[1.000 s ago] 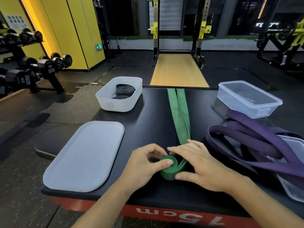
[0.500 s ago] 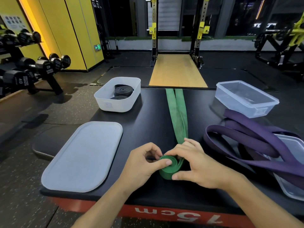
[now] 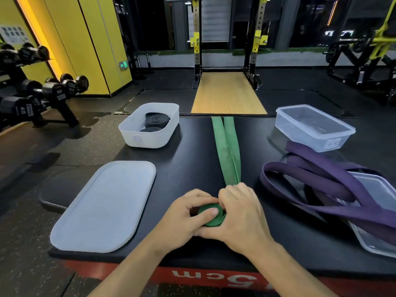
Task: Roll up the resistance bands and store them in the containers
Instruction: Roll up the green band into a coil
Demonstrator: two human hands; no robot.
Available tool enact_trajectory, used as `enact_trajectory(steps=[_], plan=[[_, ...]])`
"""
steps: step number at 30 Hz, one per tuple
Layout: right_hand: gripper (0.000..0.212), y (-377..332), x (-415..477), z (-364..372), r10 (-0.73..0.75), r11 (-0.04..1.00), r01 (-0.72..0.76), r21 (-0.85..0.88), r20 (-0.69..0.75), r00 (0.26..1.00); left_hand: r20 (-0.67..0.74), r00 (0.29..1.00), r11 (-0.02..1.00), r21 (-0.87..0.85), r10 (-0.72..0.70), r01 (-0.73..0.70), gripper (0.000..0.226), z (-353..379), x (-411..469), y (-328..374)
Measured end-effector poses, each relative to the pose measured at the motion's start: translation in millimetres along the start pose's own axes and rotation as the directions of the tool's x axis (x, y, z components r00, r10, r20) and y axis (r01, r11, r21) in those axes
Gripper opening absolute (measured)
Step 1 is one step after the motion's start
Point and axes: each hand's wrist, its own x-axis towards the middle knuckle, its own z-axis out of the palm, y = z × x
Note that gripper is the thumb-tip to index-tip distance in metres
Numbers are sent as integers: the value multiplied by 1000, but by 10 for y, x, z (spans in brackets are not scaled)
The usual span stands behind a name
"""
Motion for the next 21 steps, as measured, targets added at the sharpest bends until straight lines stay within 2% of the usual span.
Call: enact_trajectory(steps=[3, 5, 6, 8, 11, 14, 17, 21], plan=[[79, 52, -13, -54, -16, 997, 24, -68, 116, 993, 49, 998, 999, -12, -36, 36, 32, -66, 9, -1], [76, 180, -15, -139, -65, 998, 67, -2, 253, 965, 38, 997, 995, -83, -60, 63, 50, -73, 8, -15], [75, 258, -14, -188, -83, 996, 67, 60, 327, 941, 24, 997, 991, -114, -67, 69, 55, -67, 6, -24], [86, 402, 9, -280, -137, 983, 65, 172, 454, 880, -2, 998, 989, -132, -68, 67, 57, -54, -4, -38], [90, 468, 129, -355, -197, 970, 74, 230, 570, 797, -32, 996, 988, -133, -87, 82, 59, -59, -16, -49], [88, 411, 202, -395, -242, 964, 116, 241, 598, 764, -26, 997, 992, -101, -75, 73, 60, -57, -24, -49], [77, 373, 209, -410, -272, 959, 166, 229, 588, 762, -50, 997, 996, -64, -63, 59, 57, -38, -21, -49], [55, 384, 199, -379, -182, 974, 77, 214, 530, 828, -92, 996, 999, -32, -11, 8, 25, 26, -37, -52]])
